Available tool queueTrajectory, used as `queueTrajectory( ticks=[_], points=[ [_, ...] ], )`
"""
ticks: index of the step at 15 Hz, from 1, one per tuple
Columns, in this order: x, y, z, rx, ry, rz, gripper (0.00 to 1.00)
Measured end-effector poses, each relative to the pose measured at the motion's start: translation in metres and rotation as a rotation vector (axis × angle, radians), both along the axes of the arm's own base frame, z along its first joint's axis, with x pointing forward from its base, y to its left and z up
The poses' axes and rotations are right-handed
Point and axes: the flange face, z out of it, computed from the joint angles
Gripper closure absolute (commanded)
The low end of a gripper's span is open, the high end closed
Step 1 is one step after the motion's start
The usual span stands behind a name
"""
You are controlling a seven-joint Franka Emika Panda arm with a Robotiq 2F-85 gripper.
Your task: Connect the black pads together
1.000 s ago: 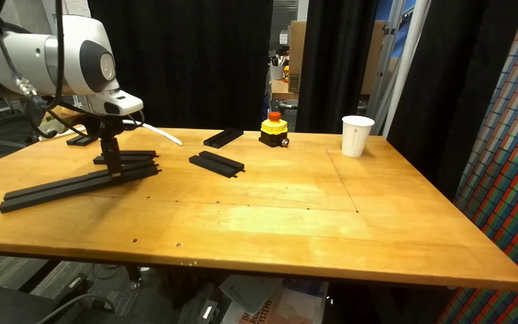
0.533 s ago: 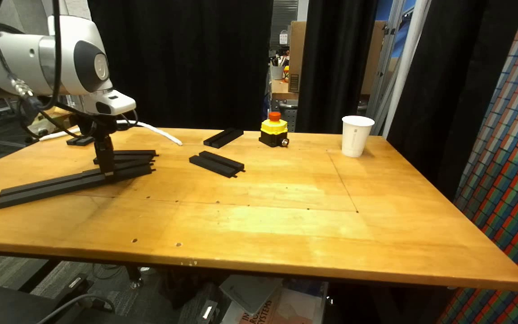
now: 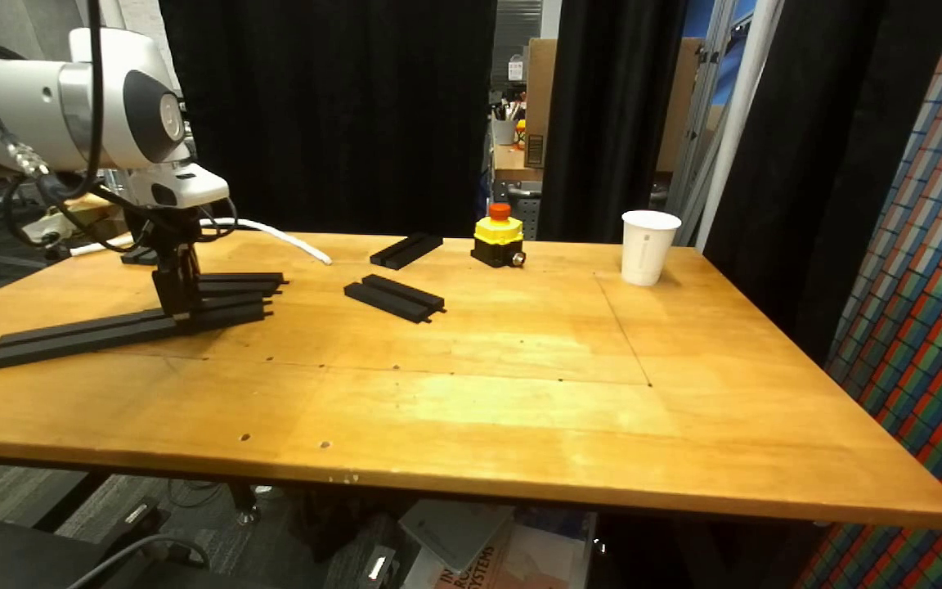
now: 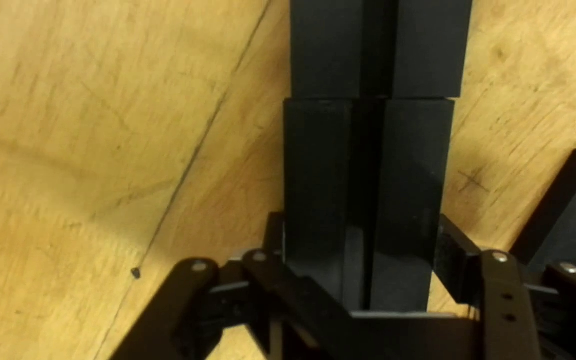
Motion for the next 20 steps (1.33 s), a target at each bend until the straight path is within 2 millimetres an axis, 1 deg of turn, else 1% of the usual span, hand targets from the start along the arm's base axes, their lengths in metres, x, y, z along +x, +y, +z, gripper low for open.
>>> queueTrajectory(
  ticks=[6,20],
  points=[
    [-0.003,0.011,0.000,-0.007,0.007,-0.068,0.54],
    [-0.004,0.022,0.000,0.001,0.006,-0.160,0.54]
  ],
)
